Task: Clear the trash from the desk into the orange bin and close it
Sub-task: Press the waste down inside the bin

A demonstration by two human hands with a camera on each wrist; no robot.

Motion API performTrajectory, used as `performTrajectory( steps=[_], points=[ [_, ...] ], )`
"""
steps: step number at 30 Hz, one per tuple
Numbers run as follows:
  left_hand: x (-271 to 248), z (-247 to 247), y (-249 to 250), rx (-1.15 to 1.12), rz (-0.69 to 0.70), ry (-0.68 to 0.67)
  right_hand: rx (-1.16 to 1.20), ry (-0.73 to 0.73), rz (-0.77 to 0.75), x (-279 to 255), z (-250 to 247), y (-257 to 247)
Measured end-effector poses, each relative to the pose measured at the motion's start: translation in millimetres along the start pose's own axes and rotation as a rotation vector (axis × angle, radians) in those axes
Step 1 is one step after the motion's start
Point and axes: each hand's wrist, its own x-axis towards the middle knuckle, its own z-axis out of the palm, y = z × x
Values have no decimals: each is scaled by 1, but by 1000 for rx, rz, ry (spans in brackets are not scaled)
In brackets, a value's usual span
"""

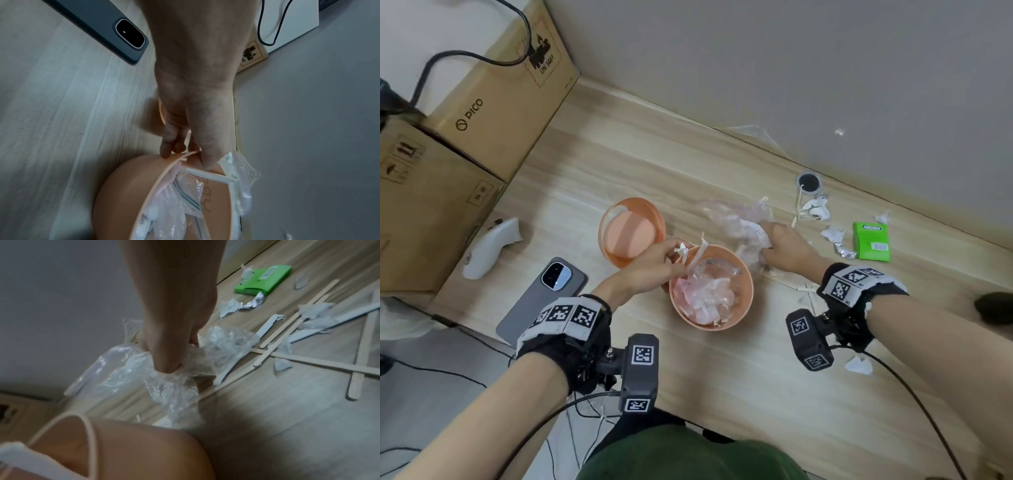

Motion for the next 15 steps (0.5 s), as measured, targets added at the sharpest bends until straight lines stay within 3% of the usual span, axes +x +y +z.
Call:
performTrajectory(
  steps=[3, 7, 11, 15],
  points=[
    [-1, 3, 2, 2, -2, -11, 232, 129, 56, -18, -23, -2],
    [-1, 8, 4, 11, 6, -18, 499, 197, 46, -48, -56, -24],
    [0, 11, 7, -7, 8, -47, 427, 183, -26, -73, -63, -51],
    [0, 13, 9, -4, 17, -69, 252, 93, -235, -84, -33, -72]
  ],
)
